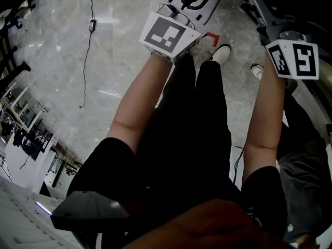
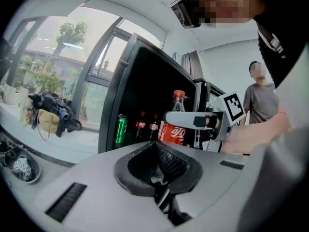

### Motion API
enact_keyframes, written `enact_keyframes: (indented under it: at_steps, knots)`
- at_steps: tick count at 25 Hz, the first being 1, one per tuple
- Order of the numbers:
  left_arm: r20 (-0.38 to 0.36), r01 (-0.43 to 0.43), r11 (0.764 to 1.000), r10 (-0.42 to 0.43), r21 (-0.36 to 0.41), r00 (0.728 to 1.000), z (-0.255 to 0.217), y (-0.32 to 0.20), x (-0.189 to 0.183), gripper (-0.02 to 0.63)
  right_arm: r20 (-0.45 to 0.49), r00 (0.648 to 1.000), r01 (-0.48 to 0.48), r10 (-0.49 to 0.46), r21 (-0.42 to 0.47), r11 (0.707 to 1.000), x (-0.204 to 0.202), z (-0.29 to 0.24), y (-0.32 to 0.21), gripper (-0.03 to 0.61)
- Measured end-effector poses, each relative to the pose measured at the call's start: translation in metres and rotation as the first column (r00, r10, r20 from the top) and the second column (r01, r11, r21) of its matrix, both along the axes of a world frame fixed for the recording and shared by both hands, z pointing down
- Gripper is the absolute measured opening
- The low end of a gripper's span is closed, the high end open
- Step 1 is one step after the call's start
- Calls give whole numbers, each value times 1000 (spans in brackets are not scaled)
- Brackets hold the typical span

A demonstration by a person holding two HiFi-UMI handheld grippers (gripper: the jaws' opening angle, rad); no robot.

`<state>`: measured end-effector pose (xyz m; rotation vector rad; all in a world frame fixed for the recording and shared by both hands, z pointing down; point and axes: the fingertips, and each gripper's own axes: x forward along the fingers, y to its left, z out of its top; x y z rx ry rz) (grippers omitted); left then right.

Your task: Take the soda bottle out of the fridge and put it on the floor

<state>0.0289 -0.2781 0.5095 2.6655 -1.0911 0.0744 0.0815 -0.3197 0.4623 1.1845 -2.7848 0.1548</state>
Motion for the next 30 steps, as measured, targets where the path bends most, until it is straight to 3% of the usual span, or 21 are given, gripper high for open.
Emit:
enact_keyframes:
  at_steps: [5, 11, 18, 30]
  knots:
    - [10, 57, 995, -56, -77, 998, 42, 29, -43, 5, -25, 999, 43, -44, -55, 998, -39, 60, 35, 319]
    - [34, 114, 982, -110, -149, 993, 112, 60, -85, 5, -93, 992, 74, -90, -163, 984, -71, 169, 69, 319]
    - [41, 183, 937, -179, -297, 983, 213, 87, -118, 5, -188, 979, 24, -83, -299, 954, -82, 312, 97, 319]
    - [84, 112, 913, -86, -393, 993, 372, 115, -117, 5, -322, 927, 30, -192, -446, 894, -93, 517, 140, 319]
